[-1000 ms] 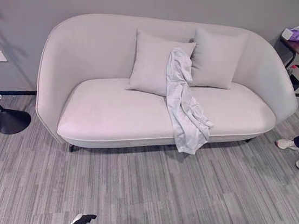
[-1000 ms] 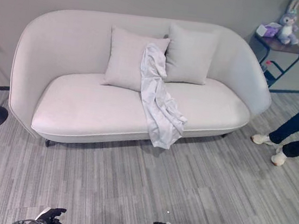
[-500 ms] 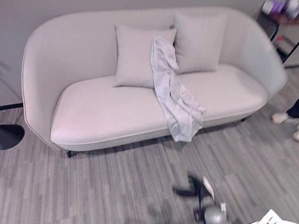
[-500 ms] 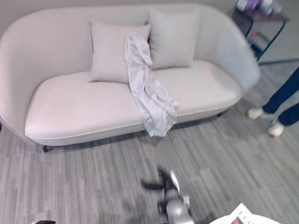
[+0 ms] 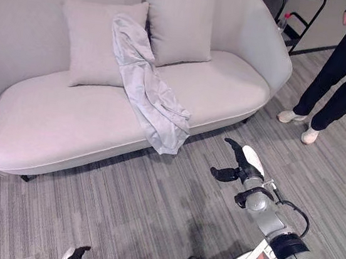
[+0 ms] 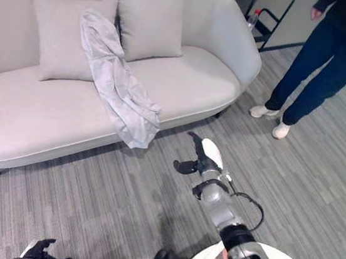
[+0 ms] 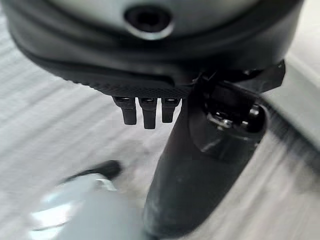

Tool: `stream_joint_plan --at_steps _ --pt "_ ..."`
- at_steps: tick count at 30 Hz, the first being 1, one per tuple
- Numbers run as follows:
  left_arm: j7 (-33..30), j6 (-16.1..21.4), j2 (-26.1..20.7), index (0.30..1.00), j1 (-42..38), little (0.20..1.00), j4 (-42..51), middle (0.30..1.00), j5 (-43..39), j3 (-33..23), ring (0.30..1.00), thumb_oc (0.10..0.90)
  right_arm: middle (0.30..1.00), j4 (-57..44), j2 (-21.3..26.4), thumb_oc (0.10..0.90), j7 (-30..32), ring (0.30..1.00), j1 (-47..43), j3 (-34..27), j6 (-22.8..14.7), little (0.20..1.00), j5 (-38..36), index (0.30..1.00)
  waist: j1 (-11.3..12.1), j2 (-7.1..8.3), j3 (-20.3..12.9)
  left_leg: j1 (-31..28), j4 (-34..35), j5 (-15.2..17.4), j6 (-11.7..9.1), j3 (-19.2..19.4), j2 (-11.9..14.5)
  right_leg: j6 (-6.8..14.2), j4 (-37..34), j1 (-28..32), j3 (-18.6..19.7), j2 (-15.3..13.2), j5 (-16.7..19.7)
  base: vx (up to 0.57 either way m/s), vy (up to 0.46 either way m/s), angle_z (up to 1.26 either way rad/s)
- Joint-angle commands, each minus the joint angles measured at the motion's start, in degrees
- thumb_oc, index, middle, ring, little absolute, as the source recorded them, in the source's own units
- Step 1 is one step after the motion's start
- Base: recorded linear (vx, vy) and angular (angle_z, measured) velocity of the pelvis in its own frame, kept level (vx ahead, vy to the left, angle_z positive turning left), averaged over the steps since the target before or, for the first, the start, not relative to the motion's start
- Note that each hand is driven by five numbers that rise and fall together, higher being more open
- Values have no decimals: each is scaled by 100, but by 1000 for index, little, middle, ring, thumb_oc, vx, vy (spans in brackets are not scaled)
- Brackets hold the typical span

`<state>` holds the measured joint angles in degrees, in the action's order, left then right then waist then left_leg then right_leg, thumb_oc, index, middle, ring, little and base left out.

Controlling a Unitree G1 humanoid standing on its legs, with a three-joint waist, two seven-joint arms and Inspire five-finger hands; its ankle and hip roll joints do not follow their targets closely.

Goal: Hang the clothes on the sofa on the clothes rack.

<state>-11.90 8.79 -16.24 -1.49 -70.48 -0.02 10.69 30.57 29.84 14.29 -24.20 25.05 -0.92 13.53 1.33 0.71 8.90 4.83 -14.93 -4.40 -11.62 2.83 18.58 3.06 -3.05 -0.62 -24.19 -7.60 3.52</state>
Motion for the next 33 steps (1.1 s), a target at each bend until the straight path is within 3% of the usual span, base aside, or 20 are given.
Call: stream_joint_plan --at_steps 1,2,3,4,7,8,13,15,17,18,19,20,22,24,27,28,29,31,32,33 --pt "-254 212 -90 900 -533 900 -107 900 -75 330 900 800 900 -309 -210 800 209 900 -434 -48 -401 900 327 900 313 -25 -70 -207 1094 755 852 -195 -1090 307 29 -411 303 -37 -147 123 -137 33" --pt "-281 232 -18 900 -599 900 -76 900 -175 274 900 800 900 -235 -229 800 283 900 -453 -34 -359 900 375 900 385 13 -110 172 1270 810 997 41 -1643 278 -106 -379 154 25 -136 36 -77 48" --pt "-258 237 9 900 -594 900 -52 900 -260 238 900 800 900 -201 -240 800 309 900 -479 -39 -350 900 392 900 420 15 -155 379 1340 718 1023 193 -1777 286 -153 -422 81 58 -142 36 -82 72" --pt "-257 236 8 900 -593 900 -51 900 -261 238 900 800 900 -198 -241 800 311 900 -481 -38 -351 900 392 900 419 18 -169 392 1343 714 1024 194 -1779 286 -151 -438 82 55 -142 27 -43 61" --pt "-200 262 -54 900 -585 900 -67 900 -534 121 900 800 900 -115 -418 800 378 900 -672 14 -406 900 272 900 659 85 -123 886 1583 214 938 135 -2013 283 -195 -381 -61 239 -233 115 -59 10" --pt "-197 263 -62 900 -589 900 -69 900 -537 116 900 800 900 -103 -428 800 382 900 -684 17 -412 900 271 900 643 93 -127 894 1587 206 936 123 -2018 281 -195 -385 -74 236 -238 219 -87 83" --pt "-207 188 -274 900 -654 900 -182 900 -354 107 900 800 900 -283 -755 800 287 900 -386 78 -511 900 211 900 614 432 -186 451 1723 289 1095 175 -1991 224 -157 30 -78 327 -359 230 47 39" --pt "-215 195 -291 900 -665 900 -186 900 -258 148 900 800 900 -288 -785 800 287 900 -330 75 -530 900 215 900 611 476 -205 374 1733 333 1118 220 -2000 235 -146 70 -19 313 -379 188 148 -20" --pt "-219 153 -374 900 -796 900 -110 900 127 487 900 800 900 -111 -923 800 379 900 -290 -25 -491 900 264 900 584 623 -268 174 1708 541 1262 462 -2079 381 316 49 167 180 -491 260 294 -40" --pt "-218 152 -376 900 -797 900 -110 900 127 487 900 800 900 -109 -925 800 380 900 -291 -26 -492 900 265 900 592 626 -268 175 1706 543 1263 470 -2079 383 328 41 176 176 -496 143 233 -37" --pt "-173 146 -413 900 -744 900 -119 900 119 457 900 800 900 -19 -1009 800 415 900 -360 -17 -417 900 404 900 609 626 -211 89 1672 645 1351 577 -2096 584 933 -149 220 29 -506 58 121 -37" --pt "-173 146 -414 900 -744 900 -118 900 119 455 900 800 900 -19 -1011 800 416 900 -362 -16 -416 900 405 900 616 631 -212 91 1671 647 1355 586 -2099 587 958 -165 231 20 -518 115 261 -42" --pt "-210 87 -407 900 -748 900 -184 900 34 368 900 800 900 -18 -1022 800 453 900 -426 -26 -244 900 673 900 503 482 12 -134 1626 752 1524 563 -2104 899 2370 -652 336 -288 -274 62 224 -46" --pt "-229 85 -393 900 -720 900 -215 900 40 355 900 800 900 -16 -1048 800 501 900 -424 -96 -206 900 689 900 468 424 67 -215 1641 785 1569 560 -2091 953 2733 -823 397 -337 -232 51 119 -10" --pt "-213 69 -368 900 -717 900 -314 900 15 274 900 800 900 -144 -979 800 552 900 -325 -231 -112 900 773 900 421 368 180 -431 1759 851 1533 443 -2126 791 2399 -807 209 -525 -451 149 -21 16" --pt "-225 113 -287 900 -770 900 -424 900 112 376 900 800 900 77 -873 800 546 900 -431 -250 -88 900 702 900 465 404 138 -437 1790 979 1407 315 -2102 729 1177 -760 417 -891 -124 432 -408 55" --pt "-273 138 -294 900 -853 900 -461 900 113 458 900 800 900 369 -772 800 620 900 -513 -326 -42 900 595 900 430 426 111 -414 1736 1093 1275 49 -1978 847 537 -902 1037 -1342 459 373 -394 52" --pt "-273 138 -294 900 -853 900 -461 900 113 458 900 800 900 369 -772 800 620 900 -513 -326 -42 900 595 900 430 427 108 -411 1735 1093 1275 49 -1979 847 538 -905 1038 -1342 460 183 -241 69" --pt "-291 134 -429 900 -964 900 -441 900 157 502 900 800 900 542 -718 800 664 900 -493 -400 -22 900 535 900 427 624 126 -419 1643 1184 1143 -169 -1858 943 372 -781 1288 -1422 615 359 -474 72" --pt "-314 104 -532 900 -997 900 -487 900 189 466 900 800 900 860 -835 800 676 900 -545 -318 -9 900 478 900 441 792 40 -501 1684 1197 1069 -198 -1773 1047 343 -742 1050 -1358 653 508 -663 112"
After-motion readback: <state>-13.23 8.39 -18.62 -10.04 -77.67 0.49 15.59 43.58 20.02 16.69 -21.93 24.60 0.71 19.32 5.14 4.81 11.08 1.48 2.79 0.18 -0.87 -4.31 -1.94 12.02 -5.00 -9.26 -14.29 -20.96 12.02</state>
